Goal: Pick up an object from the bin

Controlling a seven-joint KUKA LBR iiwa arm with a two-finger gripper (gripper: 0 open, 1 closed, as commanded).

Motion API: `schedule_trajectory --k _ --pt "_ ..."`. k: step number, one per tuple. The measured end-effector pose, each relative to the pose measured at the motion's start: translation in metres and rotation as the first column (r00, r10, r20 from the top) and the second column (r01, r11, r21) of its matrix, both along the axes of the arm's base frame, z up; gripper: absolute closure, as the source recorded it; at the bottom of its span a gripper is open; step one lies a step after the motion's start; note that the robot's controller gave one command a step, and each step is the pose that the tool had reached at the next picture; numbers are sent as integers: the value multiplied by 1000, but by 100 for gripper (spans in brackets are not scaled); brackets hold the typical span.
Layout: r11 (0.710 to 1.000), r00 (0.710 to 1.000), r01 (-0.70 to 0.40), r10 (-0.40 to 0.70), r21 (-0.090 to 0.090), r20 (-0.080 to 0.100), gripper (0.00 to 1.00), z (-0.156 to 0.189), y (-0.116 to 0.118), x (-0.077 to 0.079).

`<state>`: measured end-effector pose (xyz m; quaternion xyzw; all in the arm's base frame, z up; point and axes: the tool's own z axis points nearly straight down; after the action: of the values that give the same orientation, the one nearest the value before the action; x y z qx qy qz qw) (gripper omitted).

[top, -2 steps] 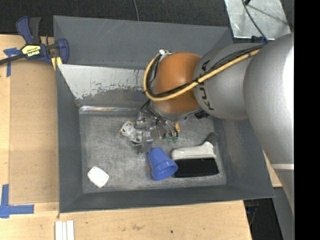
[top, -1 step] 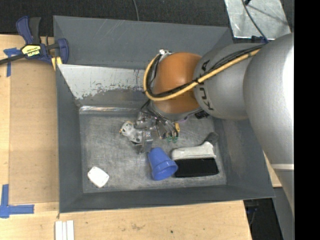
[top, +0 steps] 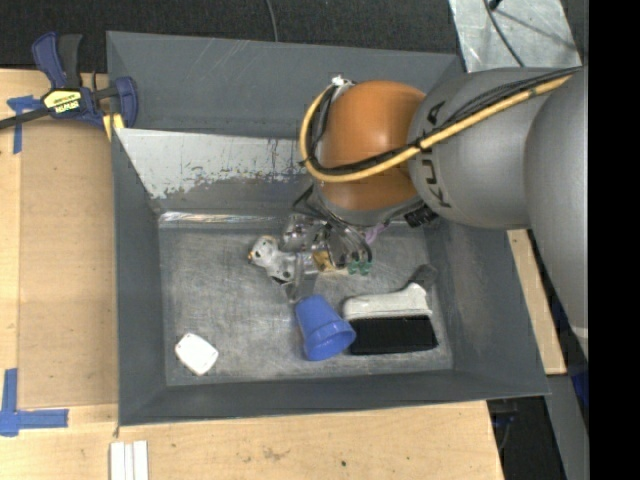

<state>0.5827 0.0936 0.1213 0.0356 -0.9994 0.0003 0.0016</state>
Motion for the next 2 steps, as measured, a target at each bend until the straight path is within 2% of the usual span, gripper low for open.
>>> schedule_trajectory --k 1,2 --pt "1000 1000 -4 4 1 6 100 53 -2 1" --pt "1000 1000 10 -10 1 7 100 130 -9 4"
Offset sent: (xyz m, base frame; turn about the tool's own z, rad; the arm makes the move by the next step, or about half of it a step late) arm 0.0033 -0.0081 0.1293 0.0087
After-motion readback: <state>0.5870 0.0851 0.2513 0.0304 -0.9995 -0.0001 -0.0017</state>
